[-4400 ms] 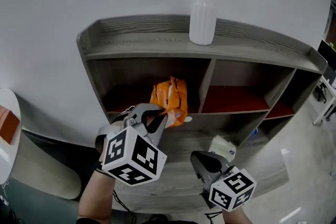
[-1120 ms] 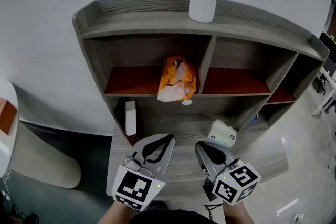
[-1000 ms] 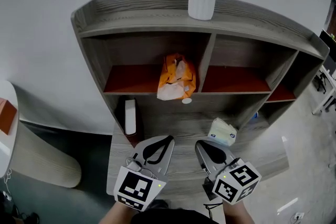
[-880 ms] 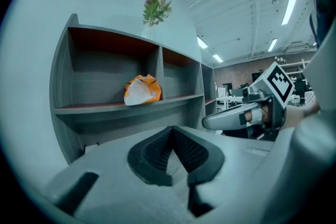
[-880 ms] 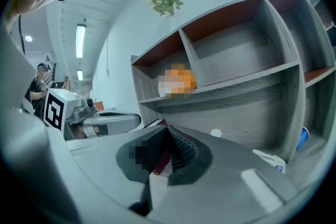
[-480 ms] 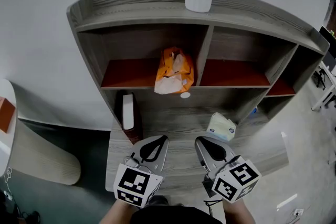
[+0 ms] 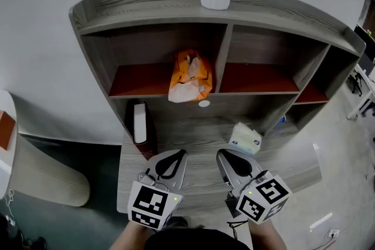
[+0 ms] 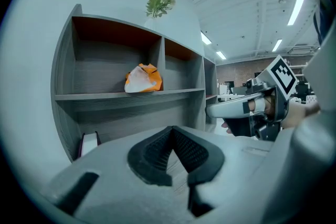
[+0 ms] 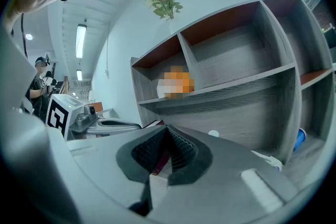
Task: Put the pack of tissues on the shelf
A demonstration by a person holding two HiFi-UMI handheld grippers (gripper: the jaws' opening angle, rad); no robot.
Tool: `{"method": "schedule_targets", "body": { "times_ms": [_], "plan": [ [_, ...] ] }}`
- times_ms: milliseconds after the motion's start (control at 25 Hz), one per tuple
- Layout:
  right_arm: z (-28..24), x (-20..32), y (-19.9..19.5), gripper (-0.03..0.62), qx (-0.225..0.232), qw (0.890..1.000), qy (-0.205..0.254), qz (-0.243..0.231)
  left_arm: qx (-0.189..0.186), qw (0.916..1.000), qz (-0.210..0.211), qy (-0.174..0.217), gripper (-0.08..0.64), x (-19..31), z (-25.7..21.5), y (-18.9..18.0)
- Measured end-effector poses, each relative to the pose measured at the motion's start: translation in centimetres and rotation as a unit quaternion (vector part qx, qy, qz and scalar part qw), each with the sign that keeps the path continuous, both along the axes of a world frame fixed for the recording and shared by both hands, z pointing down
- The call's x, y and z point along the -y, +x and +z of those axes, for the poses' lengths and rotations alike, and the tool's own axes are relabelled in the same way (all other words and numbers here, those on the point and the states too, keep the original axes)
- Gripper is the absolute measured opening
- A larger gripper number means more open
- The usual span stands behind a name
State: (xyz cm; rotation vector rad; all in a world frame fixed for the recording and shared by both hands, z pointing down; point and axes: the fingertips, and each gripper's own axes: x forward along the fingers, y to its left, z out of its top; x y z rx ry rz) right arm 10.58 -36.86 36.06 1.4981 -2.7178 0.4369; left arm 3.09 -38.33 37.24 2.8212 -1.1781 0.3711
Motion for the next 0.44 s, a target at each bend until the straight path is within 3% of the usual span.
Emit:
{"method": "schedule_targets", "body": {
  "times_ms": [440],
  "plan": [
    [-0.1, 0.1, -0.26, 0.0, -0.002, 1.0, 0.0, 0.0, 0.008, 1.0, 0.004, 0.003, -0.006, 0.14, -0.02, -0.1]
  ]
}}
